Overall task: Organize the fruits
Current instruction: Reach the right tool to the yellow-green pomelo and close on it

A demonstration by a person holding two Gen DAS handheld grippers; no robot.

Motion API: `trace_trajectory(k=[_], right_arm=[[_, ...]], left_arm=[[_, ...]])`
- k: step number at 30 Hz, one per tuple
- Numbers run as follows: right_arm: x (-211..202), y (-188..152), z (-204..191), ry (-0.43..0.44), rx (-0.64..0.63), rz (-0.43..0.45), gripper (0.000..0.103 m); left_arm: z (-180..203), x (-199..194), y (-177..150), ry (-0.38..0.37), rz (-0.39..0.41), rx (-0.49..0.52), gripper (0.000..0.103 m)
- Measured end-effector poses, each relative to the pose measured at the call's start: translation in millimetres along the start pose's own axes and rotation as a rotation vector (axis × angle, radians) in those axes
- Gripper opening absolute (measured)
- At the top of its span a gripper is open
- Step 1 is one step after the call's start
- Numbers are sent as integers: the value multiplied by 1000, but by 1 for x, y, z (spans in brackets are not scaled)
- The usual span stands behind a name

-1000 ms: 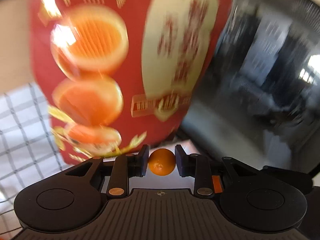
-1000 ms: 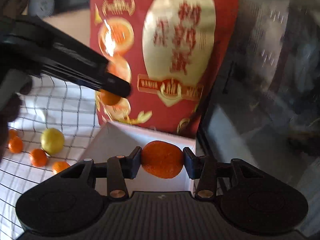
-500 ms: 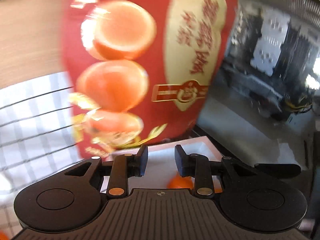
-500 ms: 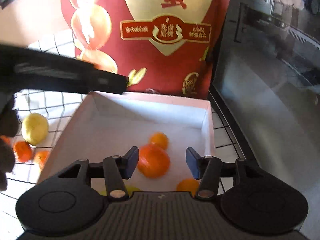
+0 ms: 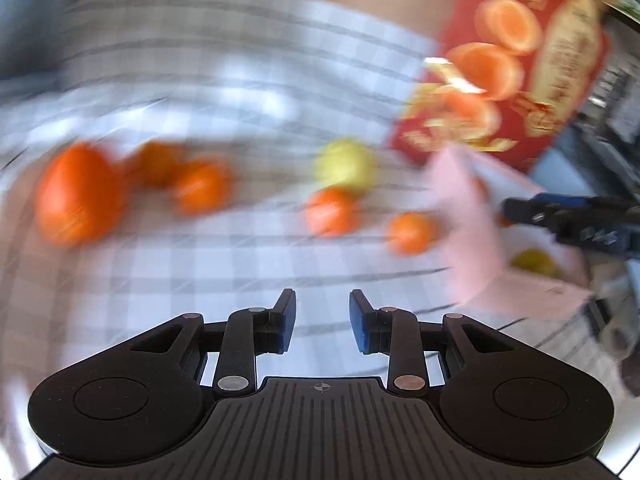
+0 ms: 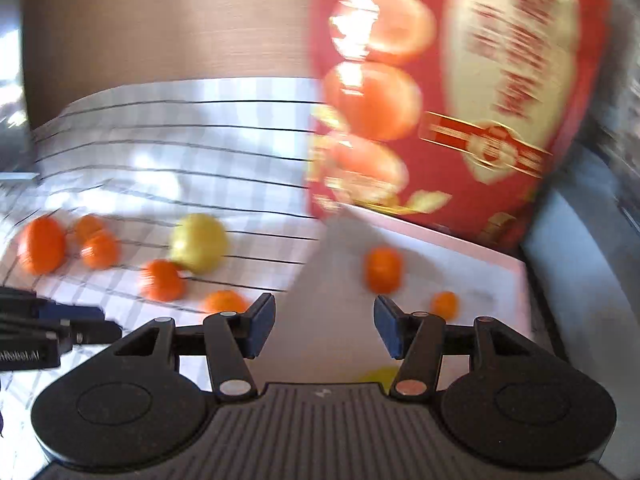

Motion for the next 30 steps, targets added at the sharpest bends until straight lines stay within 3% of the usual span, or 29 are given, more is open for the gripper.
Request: trace_trajectory(k=[5, 8, 11, 14, 21, 27, 29, 30], right_arm=[[22, 2, -53, 95, -83, -40, 55], [35, 6, -75, 155, -103, -68, 55], [56, 16, -84, 196, -72, -99, 68], [84, 29, -82, 184, -31, -103, 71], [142, 49, -55, 35, 41, -108, 74], [175, 37, -45, 50, 141, -175, 76], [177, 35, -46, 66, 160, -172, 73], [177, 35, -47, 87, 166, -169, 65]], left_arm=[[-64, -14, -24, 105, -22, -176, 33], [-84, -29, -28, 137, 10, -211, 33], [-93, -34, -34, 148, -1, -226, 33], [-96, -35, -35, 158, -15, -219, 33], [-99, -33, -42, 154, -40, -212, 33], [-108, -36, -45, 170, -43, -222, 33], [-110, -36, -44, 175, -45, -215, 33], [-111, -36, -45, 178, -48, -212, 33]])
Point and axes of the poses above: each gripper's, at about its wrist camera, not at the fingertips, and x roughly the way its jaws point, z to its right, y to its top, the point moved 10 cm from there along x, roughly the way its jaws point, and after that the axes turned 15 degrees about y, right-handed, at the moved point
